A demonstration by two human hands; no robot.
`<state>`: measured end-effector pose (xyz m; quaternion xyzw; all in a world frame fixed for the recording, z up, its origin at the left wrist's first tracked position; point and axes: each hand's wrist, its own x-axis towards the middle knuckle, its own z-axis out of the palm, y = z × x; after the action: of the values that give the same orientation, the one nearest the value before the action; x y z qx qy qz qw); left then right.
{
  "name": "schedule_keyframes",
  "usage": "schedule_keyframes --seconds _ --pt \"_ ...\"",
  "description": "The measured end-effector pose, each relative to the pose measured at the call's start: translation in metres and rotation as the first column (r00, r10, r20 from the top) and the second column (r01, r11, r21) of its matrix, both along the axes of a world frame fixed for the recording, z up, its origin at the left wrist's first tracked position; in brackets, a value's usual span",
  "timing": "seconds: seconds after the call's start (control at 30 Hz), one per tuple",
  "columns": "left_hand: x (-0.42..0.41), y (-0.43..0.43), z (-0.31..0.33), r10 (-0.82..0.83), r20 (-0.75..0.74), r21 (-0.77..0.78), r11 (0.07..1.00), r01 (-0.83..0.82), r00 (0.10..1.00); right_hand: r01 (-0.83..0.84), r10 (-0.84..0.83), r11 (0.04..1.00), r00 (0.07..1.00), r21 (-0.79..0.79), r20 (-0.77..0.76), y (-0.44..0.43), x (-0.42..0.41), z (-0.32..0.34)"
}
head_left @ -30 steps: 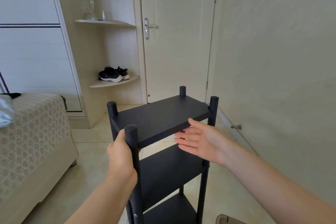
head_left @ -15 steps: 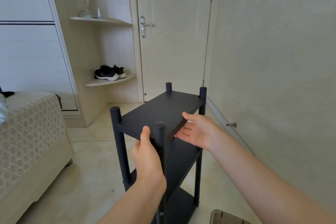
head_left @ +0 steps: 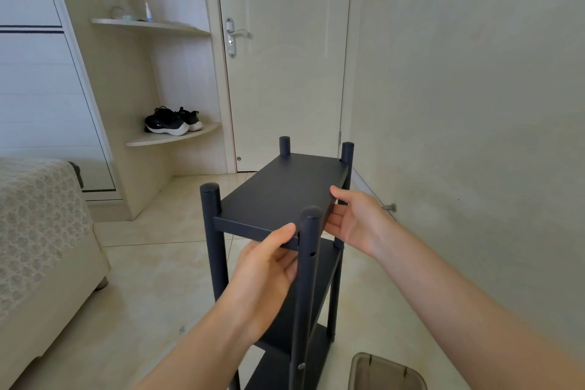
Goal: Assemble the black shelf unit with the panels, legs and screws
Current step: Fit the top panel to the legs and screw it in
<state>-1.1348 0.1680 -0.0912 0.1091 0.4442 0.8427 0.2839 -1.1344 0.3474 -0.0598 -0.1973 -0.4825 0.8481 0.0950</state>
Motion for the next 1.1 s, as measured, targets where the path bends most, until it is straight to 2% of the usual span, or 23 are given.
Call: schedule_keyframes --seconds 0.13,0.3,0.5,0.93,1.1 --pt "-0.003 -0.004 0.002 -0.052 0.001 0.019 0.998 0.052 0.999 -0.019 0.020 0.999 1.000 0.047 -0.013 0.000 0.003 -0.005" --pt "-0.005 -0.007 0.003 -0.057 0.033 0.049 0.997 0.055 0.998 -0.113 0.116 0.991 0.993 0.072 -0.037 0.003 0.012 -0.007" --pt "-0.007 -0.008 0.001 -0.060 0.038 0.051 0.997 0.058 0.997 -0.140 0.146 0.980 0.989 0.142 -0.037 -0.001 0.018 -0.007" --pt "-0.009 -0.013 -0.002 -0.094 -0.017 -0.043 0.995 0.094 0.995 -0.137 0.143 0.970 0.990 0.198 -0.015 -0.002 0.024 -0.005" --pt "-0.008 -0.011 -0.004 -0.083 -0.076 -0.091 0.993 0.076 0.994 -0.127 0.124 0.933 0.992 0.338 0.031 -0.009 0.037 -0.002"
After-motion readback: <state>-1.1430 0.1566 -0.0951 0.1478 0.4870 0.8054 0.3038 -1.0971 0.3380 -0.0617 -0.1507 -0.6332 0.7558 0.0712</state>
